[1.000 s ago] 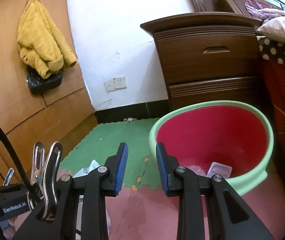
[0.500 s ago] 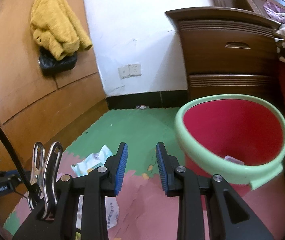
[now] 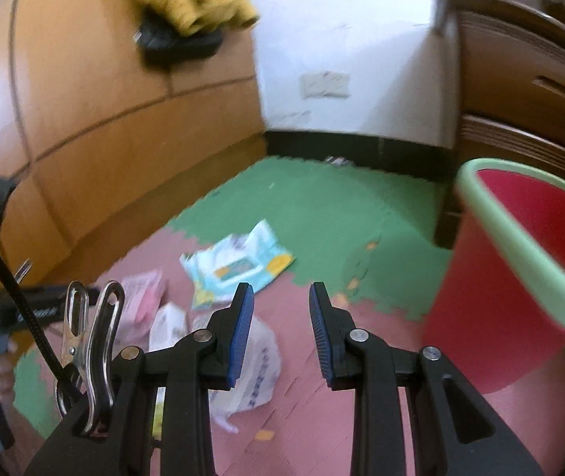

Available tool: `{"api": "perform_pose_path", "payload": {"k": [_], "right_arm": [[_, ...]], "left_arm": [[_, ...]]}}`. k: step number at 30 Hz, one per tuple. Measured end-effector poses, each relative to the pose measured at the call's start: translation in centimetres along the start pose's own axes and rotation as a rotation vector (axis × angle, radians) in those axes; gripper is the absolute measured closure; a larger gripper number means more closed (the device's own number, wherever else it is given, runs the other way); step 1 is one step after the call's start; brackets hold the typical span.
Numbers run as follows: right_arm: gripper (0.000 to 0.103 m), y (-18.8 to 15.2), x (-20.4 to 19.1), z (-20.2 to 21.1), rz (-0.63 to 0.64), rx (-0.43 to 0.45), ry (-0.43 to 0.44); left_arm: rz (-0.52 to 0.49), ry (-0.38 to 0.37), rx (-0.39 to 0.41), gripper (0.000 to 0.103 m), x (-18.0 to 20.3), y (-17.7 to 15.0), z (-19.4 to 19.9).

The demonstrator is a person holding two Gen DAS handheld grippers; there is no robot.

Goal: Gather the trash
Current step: 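Move both tools back down to the trash on the mat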

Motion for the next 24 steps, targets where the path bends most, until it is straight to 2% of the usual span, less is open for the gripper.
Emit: {"api": "perform_pose_path", "payload": {"k": [7,14,18,24], "right_arm": [[0.073,-2.6,-2.6,-2.2,0.085,-0.111,0.039],[0.073,-5.3,-5.8,-4.0,0.156,-0.243,0.131],[0.073,-7.6,-7.7,-5.2,0.145,-0.374,0.237],[0.073,-11.1,-9.7,-6.8,0.150,-0.549,0.297]], "left_arm": [[0.005,0.018,-0.047,0.069,-1.7,-1.3,-2.6],[0.027,0.048,-0.087,0.069,-3.3,-2.2,-4.3],[0.050,0.063,-0.113,0.069,-4.2,-2.7,-4.9],[0.096,0.074,-0.136,0.069,-5.3,-3.2,-5.3]]}}
Point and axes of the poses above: each gripper's, at about its wrist camera, not at the fingertips, and z roughly against the way its jaws point, x to its right, y to its top, the point moved 2 cm from there along -z, roughly the way its jaws point, and after that the axes turned 11 degrees about x, right-handed, at the moved point
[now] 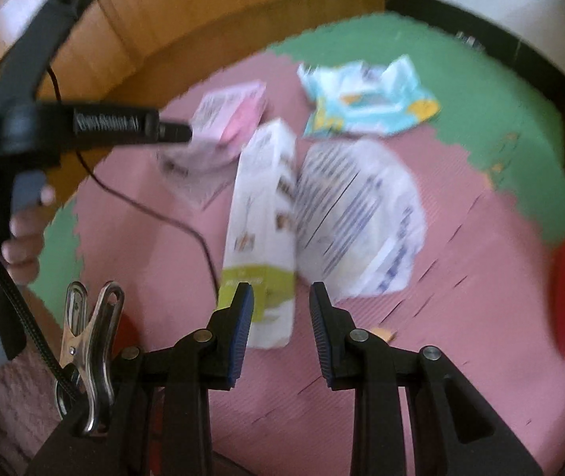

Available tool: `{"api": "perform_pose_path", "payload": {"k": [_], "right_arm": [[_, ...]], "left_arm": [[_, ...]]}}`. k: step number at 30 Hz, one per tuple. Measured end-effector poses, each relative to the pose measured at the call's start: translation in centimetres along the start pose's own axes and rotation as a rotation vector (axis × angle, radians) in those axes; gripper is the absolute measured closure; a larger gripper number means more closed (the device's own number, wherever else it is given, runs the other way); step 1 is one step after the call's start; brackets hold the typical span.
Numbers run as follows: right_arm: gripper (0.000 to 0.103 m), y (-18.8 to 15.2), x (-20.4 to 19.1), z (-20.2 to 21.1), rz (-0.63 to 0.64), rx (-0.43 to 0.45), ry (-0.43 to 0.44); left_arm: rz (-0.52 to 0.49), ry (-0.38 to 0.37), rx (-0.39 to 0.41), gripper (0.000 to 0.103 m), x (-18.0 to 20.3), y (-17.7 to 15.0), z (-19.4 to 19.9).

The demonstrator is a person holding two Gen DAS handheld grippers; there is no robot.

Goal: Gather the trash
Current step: 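Move both tools back down to the trash on the mat, then grasp the white-green box with the right tool while the left tool reaches its other end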

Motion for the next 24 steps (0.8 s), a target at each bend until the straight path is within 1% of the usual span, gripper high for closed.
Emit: {"api": "perform_pose_path", "payload": {"k": [2,4,9,12,17,18,19,24], "right_arm": [[0.073,-0.4,-0.3,-1.2,-0.015,-0.054,0.024],[0.073,-0.8,-0.5,-2.0,-0.022,-0.086,0.033],[0.073,-1.4,-1.2,-4.3,-0.007,-0.157,0.026],[0.073,-1.6,-1.1,-5.5,-0.029,-0.180,0.026],[0.073,-1.5,-0.4,-7.2,-0.136,-0.189,0.067],[0.076,-1.4,-0.3,-7.4,-0.163,-0.191,0.083],[0.083,-1.4,-0.2,-7.5,-0.175,-0.195,0.090],[0.096,-1.4,0.1,-6.5,-0.165,-0.232,0.147]], "left_arm": [[0.013,-0.001,-0.006,0.069,-0.2,-0.1,-0.1],[0.026,-0.001,-0.010,0.069,-0.4,-0.1,-0.2],[0.042,-0.004,-0.017,0.069,-0.6,-0.2,-0.2],[0.043,-0.005,-0.017,0.069,-0.6,-0.1,-0.2],[0.036,-0.003,-0.020,0.069,-0.6,-0.2,-0.4],[0.034,0.001,-0.022,0.069,-0.6,-0.2,-0.6],[0.033,0.009,-0.026,0.069,-0.7,-0.3,-0.8],[0.060,0.026,-0.052,0.069,-1.5,-0.7,-1.8]]}}
Point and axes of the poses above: each gripper's, at about its wrist camera, not at the fingertips, and z roughly against the way its jaws point, x to its right, y to its top, the point moved 2 cm from there along -z, roughly the way its jaws point, and after that the axes turned 11 degrees about x, right-handed, at the moved point
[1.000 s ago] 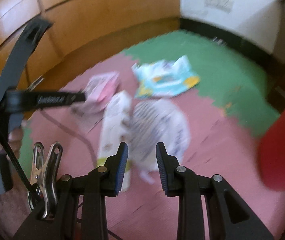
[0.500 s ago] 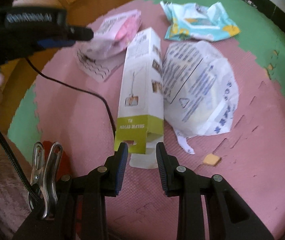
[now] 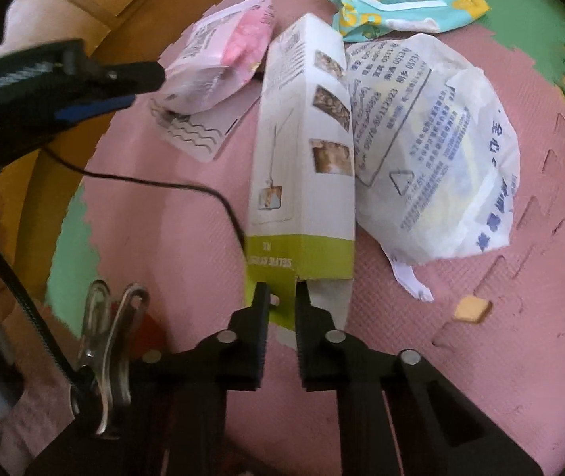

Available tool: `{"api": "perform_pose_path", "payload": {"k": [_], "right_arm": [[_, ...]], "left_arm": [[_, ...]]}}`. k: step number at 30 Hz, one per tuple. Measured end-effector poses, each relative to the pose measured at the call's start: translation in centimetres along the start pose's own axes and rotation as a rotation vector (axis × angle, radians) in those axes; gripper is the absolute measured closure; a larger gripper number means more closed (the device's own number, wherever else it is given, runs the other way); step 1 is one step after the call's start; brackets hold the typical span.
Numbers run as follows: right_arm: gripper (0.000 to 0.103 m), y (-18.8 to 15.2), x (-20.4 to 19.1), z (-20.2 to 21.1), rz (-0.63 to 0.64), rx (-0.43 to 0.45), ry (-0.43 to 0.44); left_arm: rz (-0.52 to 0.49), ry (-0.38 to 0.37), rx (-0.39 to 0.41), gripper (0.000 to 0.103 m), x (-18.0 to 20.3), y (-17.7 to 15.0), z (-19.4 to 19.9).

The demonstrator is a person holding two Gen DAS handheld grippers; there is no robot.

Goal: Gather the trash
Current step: 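Grasp the white-green box with the right tool while the left tool reaches its other end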

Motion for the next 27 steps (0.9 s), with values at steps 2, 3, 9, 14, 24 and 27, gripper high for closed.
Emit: {"api": "perform_pose_path", "payload": {"k": [2,3,9,14,24,27], "right_arm": [[0.100,-0.2,0.5,0.6,0.001,-0.042,-0.003],[0.100,-0.3,1.0,0.8,0.007,-0.063,-0.007],[0.100,-1.2,3.1,2.4,0.095,-0.137,-0.111],[0.100,-0.9,5.4,3.7,0.119,-0.104,-0.246],[0.100,-0.1,8.0,4.8,0.083,-0.023,-0.310],[0.100,-0.5,8.6,5.4,0.083,-0.015,-0.306]], "left_arm": [[0.008,-0.003,-0.006,0.069,-0.1,0.0,-0.2],[0.007,-0.007,-0.008,0.069,0.0,-0.1,-0.3],[-0.058,-0.025,0.003,0.068,1.5,-0.4,-0.4],[-0.090,-0.067,-0.042,0.066,2.7,-1.1,-1.6],[-0.042,-0.085,-0.200,0.064,2.1,-3.7,-3.4],[-0.013,-0.092,-0.200,0.062,1.7,-3.8,-3.6]]}}
Point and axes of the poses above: each gripper's, at about its wrist camera, not at the fingertips, and z roughly against the way its jaws point, x to its right, y to its top, the point moved 2 cm from there along -z, roughly the way its jaws point, and after that the axes turned 11 degrees about x, right-handed, at the moved point
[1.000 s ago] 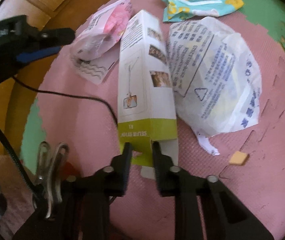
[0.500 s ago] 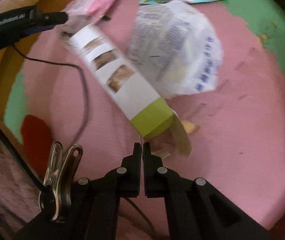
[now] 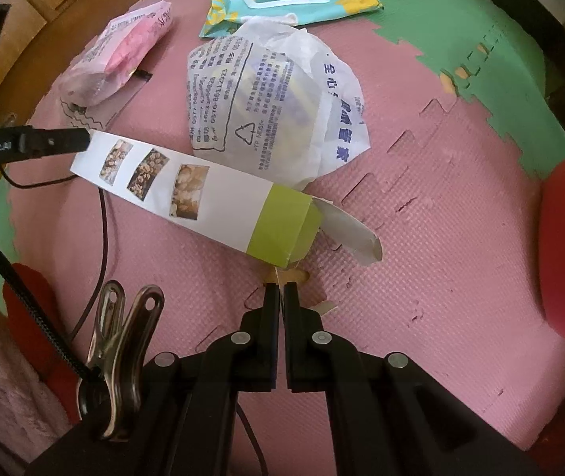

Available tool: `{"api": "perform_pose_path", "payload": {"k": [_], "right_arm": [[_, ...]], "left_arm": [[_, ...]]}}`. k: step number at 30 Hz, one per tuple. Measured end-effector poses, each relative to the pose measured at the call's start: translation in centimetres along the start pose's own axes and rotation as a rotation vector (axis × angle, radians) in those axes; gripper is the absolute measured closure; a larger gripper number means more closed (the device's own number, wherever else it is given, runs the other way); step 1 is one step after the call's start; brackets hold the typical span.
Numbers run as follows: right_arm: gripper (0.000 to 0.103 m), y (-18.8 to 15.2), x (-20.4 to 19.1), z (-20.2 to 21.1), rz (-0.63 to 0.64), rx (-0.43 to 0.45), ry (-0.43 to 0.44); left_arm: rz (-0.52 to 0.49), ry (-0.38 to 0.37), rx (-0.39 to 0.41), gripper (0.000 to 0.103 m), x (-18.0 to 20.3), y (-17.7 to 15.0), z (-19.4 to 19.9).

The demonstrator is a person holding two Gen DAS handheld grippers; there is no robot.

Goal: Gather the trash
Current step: 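Grasp the white-green box with the right tool while the left tool reaches its other end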

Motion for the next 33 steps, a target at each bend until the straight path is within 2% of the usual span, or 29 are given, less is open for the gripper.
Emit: {"api": "perform_pose_path", "payload": {"k": [4,10,17,22,27,29,31,33], "right_arm": [[0.100,-0.4,-0.4,-0.1,0.004,0.002,0.006],[0.099,-0.5,-2.0,-1.2,0.026,-0.003,0.004],[0.099,-0.3,-1.9,-1.2,0.008,0.007,0.008],[0.097,-0.1,-2.2,-1.6,0.004,0.015,0.005],[0.093,0.1,-2.6,-1.8,-0.012,0.029,0.009],[0.093,0.2,-2.3,-1.8,-0.021,0.033,0.012],[0.093,0.2,-2.1,-1.8,-0.023,0.035,0.014],[0.092,0.2,-2.1,-1.9,-0.020,0.036,0.011]], "left_arm": [[0.014,-0.013,0.005,0.061,-0.1,0.1,-0.2],[0.036,-0.126,-0.046,0.060,0.9,-0.3,-0.8],[0.013,-0.121,-0.027,0.060,1.5,-0.3,-0.7],[0.008,-0.096,-0.017,0.050,1.5,-0.3,-0.8],[0.014,-0.099,-0.010,0.050,1.5,-0.1,-1.0],[0.029,-0.125,-0.022,0.050,1.5,-0.1,-1.3],[0.032,-0.137,-0.034,0.045,1.6,-0.2,-1.5],[0.001,-0.128,-0.025,0.044,2.0,-0.3,-1.4]]}}
Point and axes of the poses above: each gripper's, at about its wrist camera, not at the fingertips, and z roughly against the way its jaws point, x to its right, y to its top, the point moved 2 cm from there along -z, roughly the way its jaws point, and after that the axes turned 11 degrees about x, right-handed, at the moved point
